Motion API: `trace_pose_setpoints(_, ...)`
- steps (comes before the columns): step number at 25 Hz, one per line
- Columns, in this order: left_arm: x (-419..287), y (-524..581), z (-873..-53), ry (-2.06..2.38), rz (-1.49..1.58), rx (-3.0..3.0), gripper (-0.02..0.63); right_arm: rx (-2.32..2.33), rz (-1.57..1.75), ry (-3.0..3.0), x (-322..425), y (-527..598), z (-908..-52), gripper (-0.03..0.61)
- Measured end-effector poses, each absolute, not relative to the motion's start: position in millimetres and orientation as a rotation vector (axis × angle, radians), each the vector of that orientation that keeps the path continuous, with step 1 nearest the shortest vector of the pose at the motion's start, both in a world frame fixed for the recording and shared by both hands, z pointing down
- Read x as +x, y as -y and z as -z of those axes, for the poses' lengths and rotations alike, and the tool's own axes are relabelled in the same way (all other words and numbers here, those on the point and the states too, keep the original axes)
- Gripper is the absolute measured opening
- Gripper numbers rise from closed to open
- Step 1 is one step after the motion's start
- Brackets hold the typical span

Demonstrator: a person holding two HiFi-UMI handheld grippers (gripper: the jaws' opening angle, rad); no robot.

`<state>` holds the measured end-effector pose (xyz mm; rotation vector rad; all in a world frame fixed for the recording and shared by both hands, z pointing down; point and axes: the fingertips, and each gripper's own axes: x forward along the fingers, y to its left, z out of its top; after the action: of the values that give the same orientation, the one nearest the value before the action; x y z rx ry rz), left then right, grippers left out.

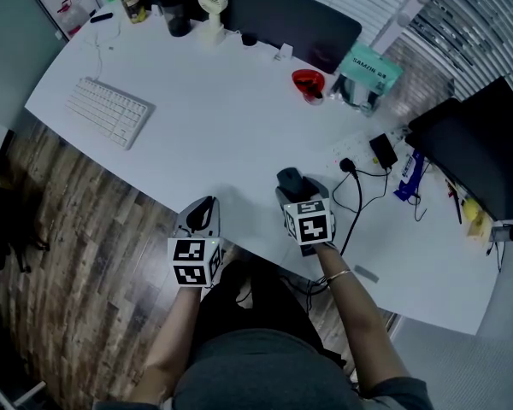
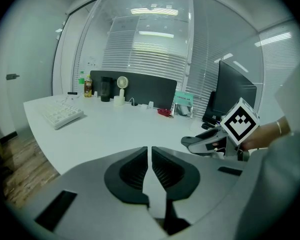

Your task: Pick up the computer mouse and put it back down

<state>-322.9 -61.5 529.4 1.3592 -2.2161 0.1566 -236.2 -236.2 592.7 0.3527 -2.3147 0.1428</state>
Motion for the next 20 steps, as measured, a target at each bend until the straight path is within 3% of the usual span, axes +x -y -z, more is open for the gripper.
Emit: trace_pose_setpoints(20,-315,62,-516,2.188,-0.158,1.481,0.032,0.444,-0.139,2.362,-226,223,-563,0.295)
